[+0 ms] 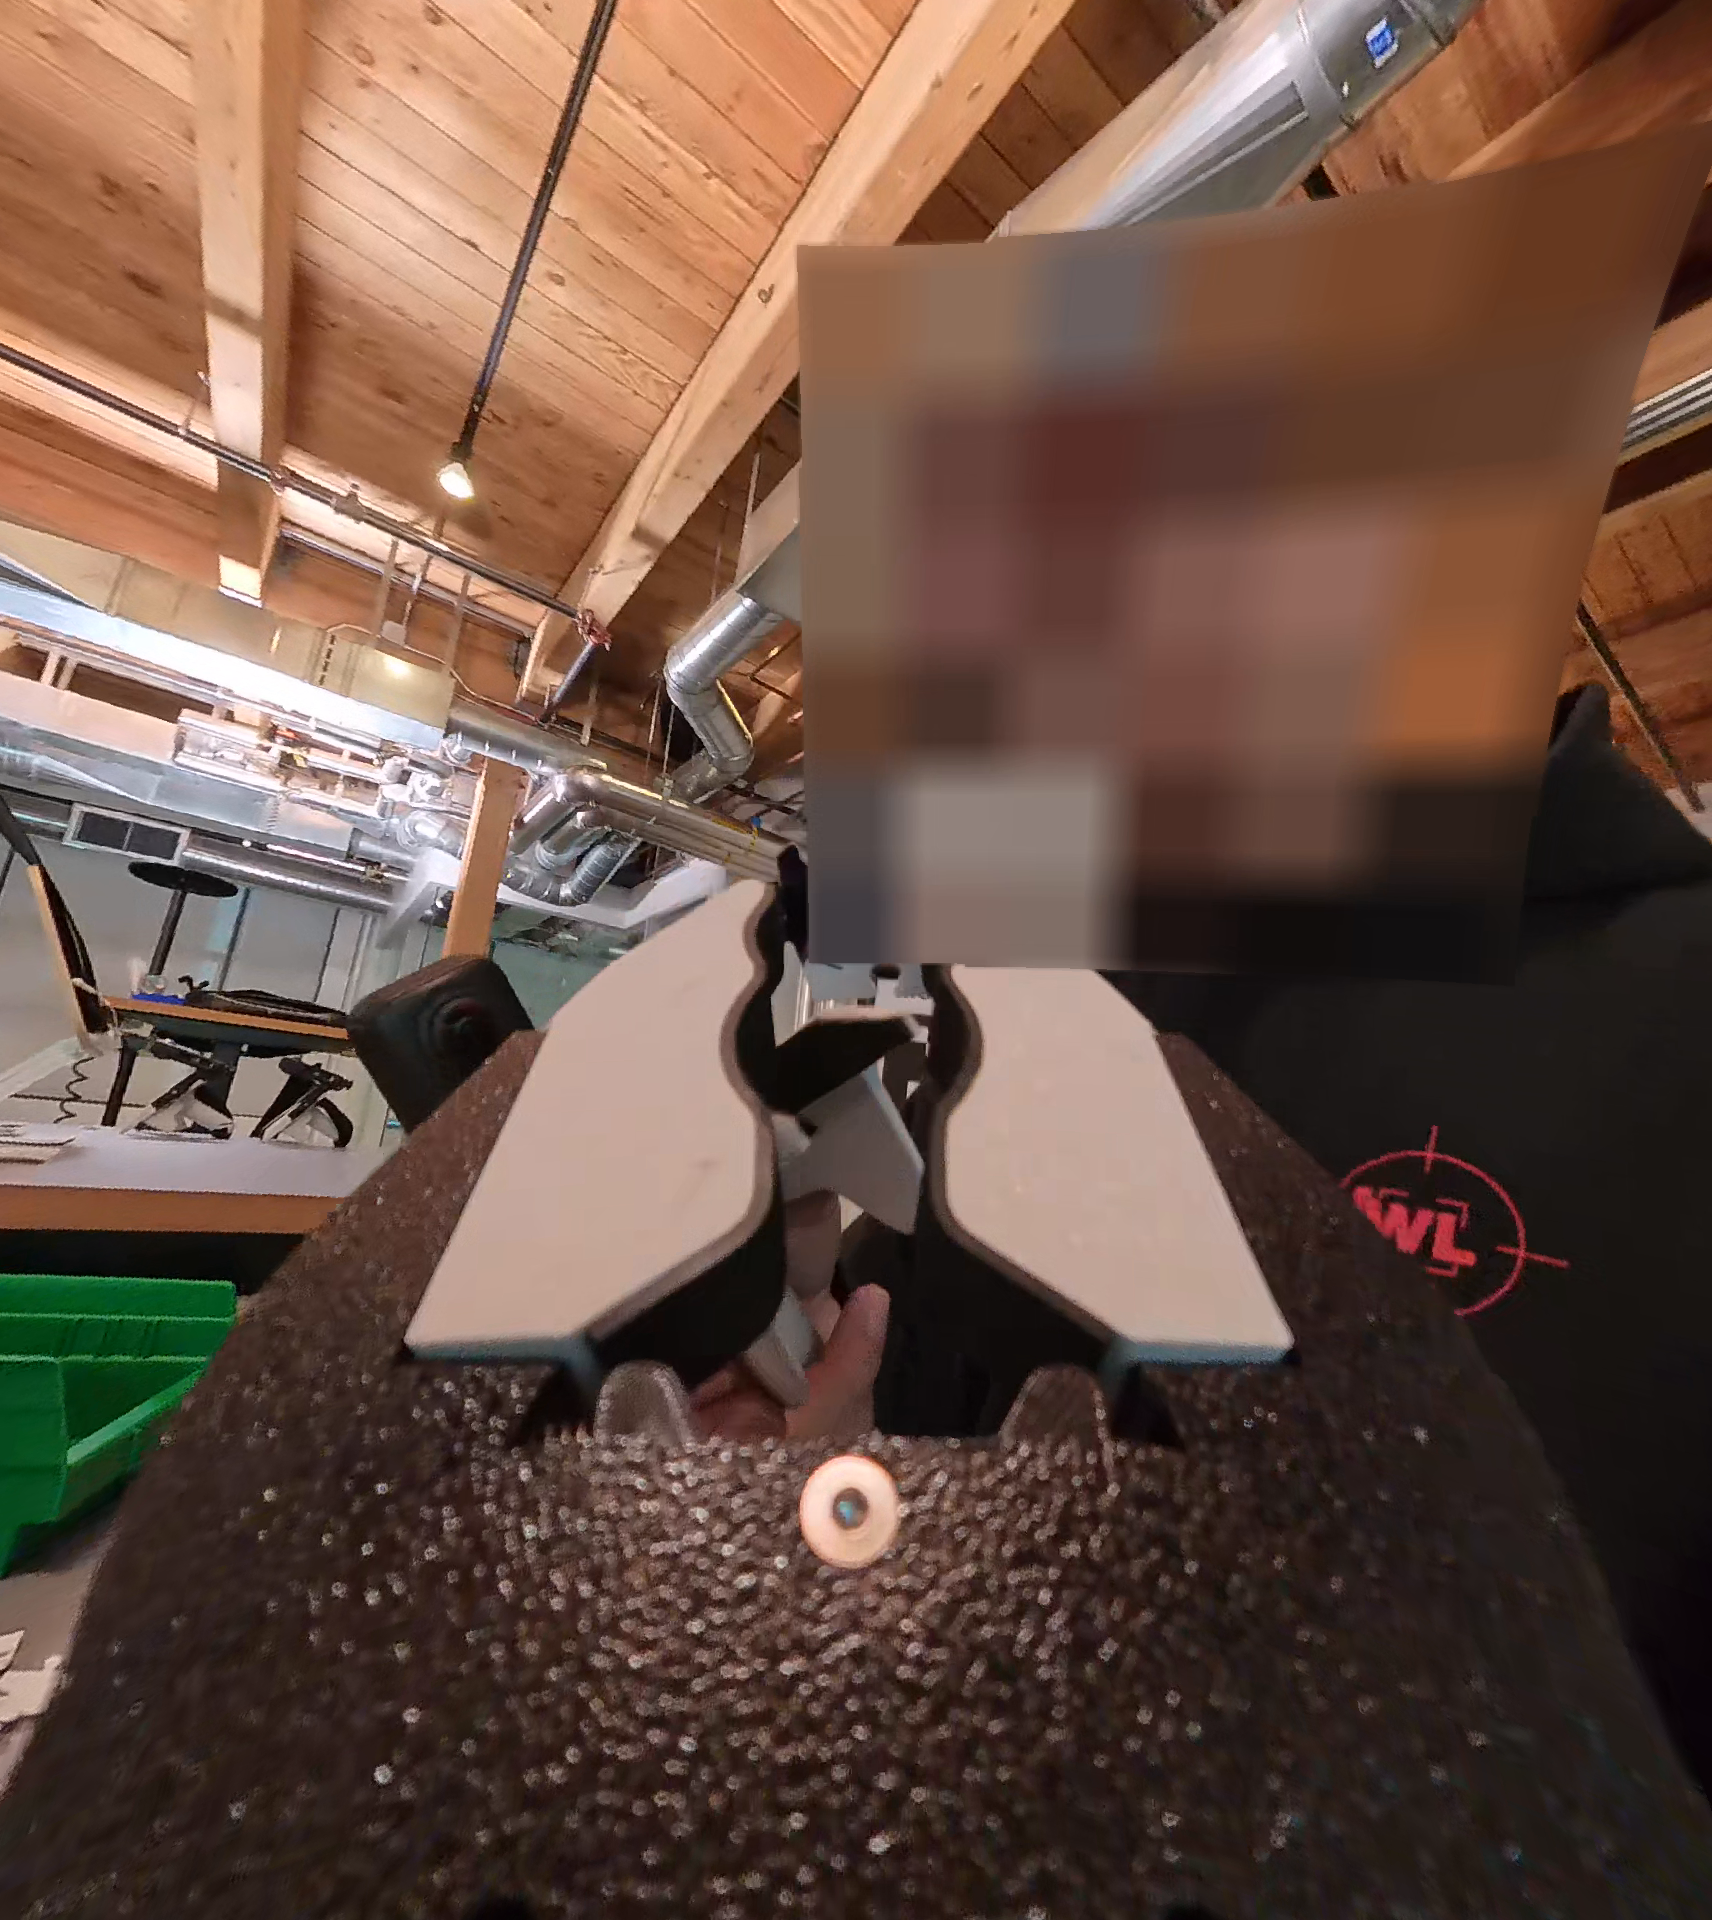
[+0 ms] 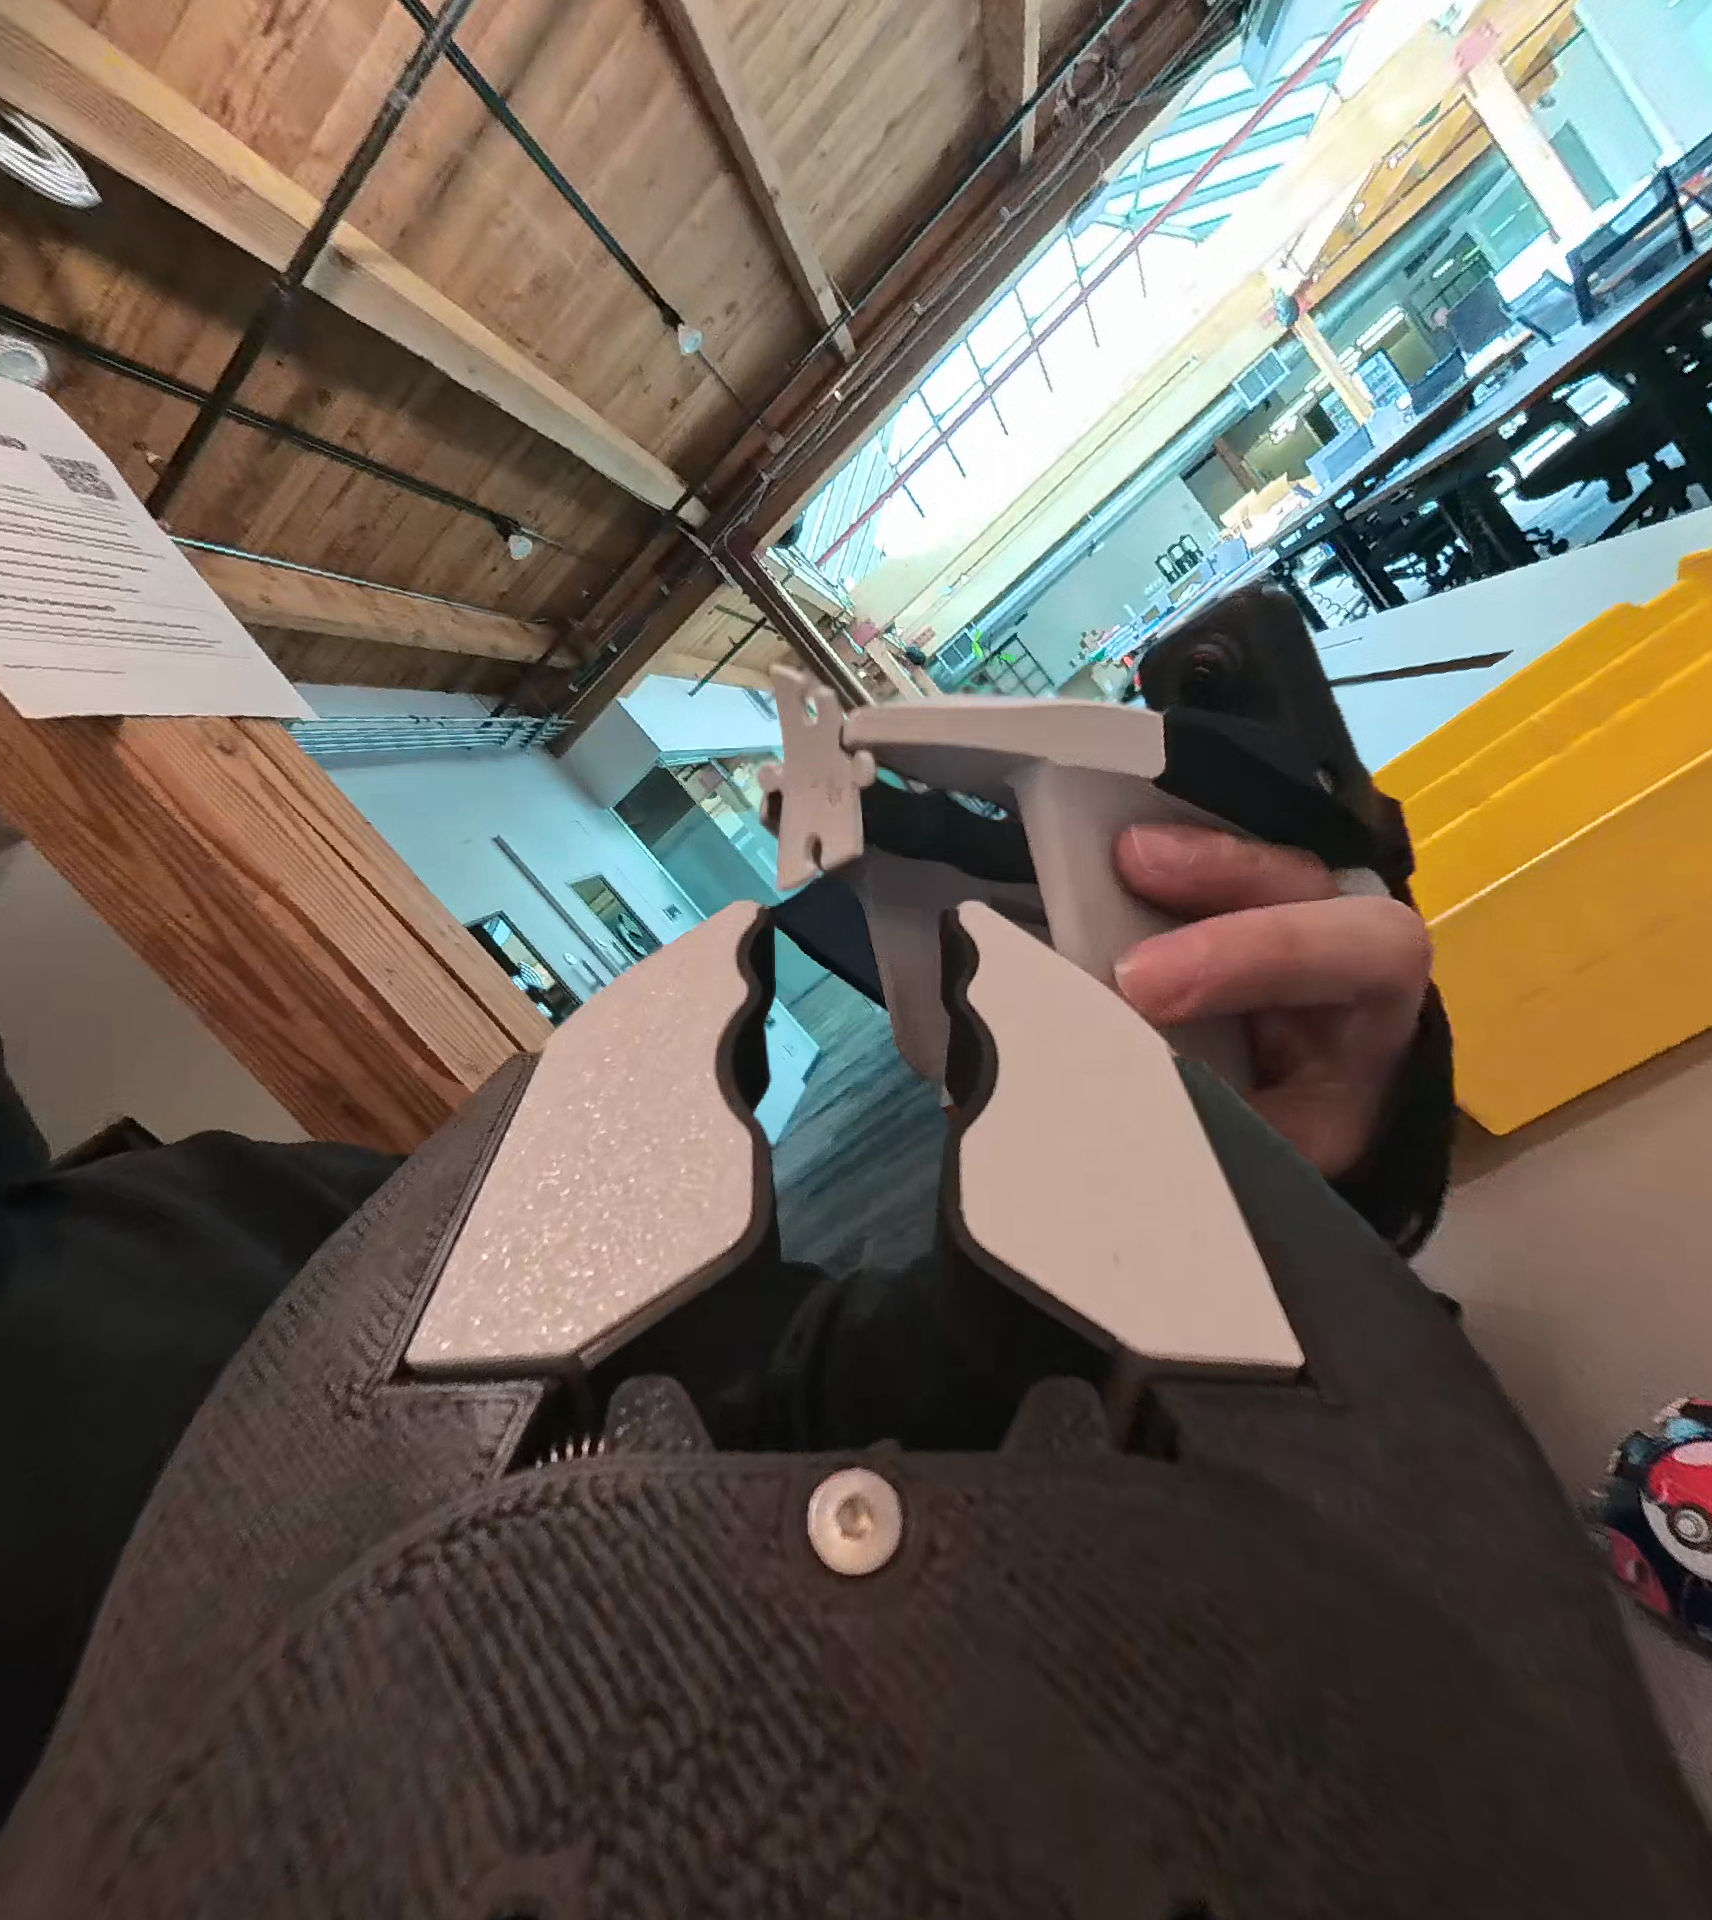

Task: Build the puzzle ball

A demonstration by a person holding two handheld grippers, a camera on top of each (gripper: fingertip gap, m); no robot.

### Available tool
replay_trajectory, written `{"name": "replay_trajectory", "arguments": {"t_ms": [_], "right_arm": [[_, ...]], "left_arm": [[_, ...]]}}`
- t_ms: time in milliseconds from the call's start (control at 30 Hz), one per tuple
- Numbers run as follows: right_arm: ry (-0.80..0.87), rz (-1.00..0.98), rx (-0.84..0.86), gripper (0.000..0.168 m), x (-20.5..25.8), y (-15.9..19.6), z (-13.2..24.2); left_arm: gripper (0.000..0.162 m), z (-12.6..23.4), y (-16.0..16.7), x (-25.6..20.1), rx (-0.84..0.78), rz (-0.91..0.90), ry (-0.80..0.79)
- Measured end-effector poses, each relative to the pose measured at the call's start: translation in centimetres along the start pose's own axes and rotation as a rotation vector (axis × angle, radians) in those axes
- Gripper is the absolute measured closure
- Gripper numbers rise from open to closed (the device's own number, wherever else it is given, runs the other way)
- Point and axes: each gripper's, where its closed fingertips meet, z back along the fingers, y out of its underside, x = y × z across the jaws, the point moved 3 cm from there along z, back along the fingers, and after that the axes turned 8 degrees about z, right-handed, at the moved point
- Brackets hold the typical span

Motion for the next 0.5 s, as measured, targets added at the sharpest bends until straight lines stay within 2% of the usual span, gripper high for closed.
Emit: {"name": "replay_trajectory", "arguments": {"t_ms": [133,200,267,300,333,367,467,500], "right_arm": [[-0.008,-0.026,-0.038,0.143,0.1,-0.4,0.4],[-0.034,-0.042,-0.059,0.154,0.3,-0.5,0.7],[-0.045,-0.044,-0.057,0.156,0.3,-0.4,1.0],[-0.068,-0.042,-0.046,0.166,0.5,-0.4,1.2],[-0.066,-0.040,-0.024,0.166,0.4,-0.4,1.6],[-0.053,-0.022,0.009,0.166,0.3,-0.4,2.1],[0.060,0.125,0.148,0.166,-0.6,-0.4,4.2],[0.131,0.183,0.246,0.166,-1.4,0.0,5.1]], "left_arm": [[0.139,-0.8,1.4,1.0,0.042,0.033,0.002],[0.138,-0.9,1.6,1.4,0.026,0.035,0.004],[0.138,-0.8,1.7,1.5,0.020,0.019,0.006],[0.138,-0.8,1.8,1.5,0.027,0.016,0.009],[0.143,-0.7,1.8,1.3,0.045,0.013,0.009],[0.152,-0.6,2.0,1.4,0.085,0.003,-0.023],[0.147,-0.4,2.8,2.5,0.305,-0.076,-0.242],[0.145,-0.4,3.0,2.8,0.383,-0.106,-0.321]]}}
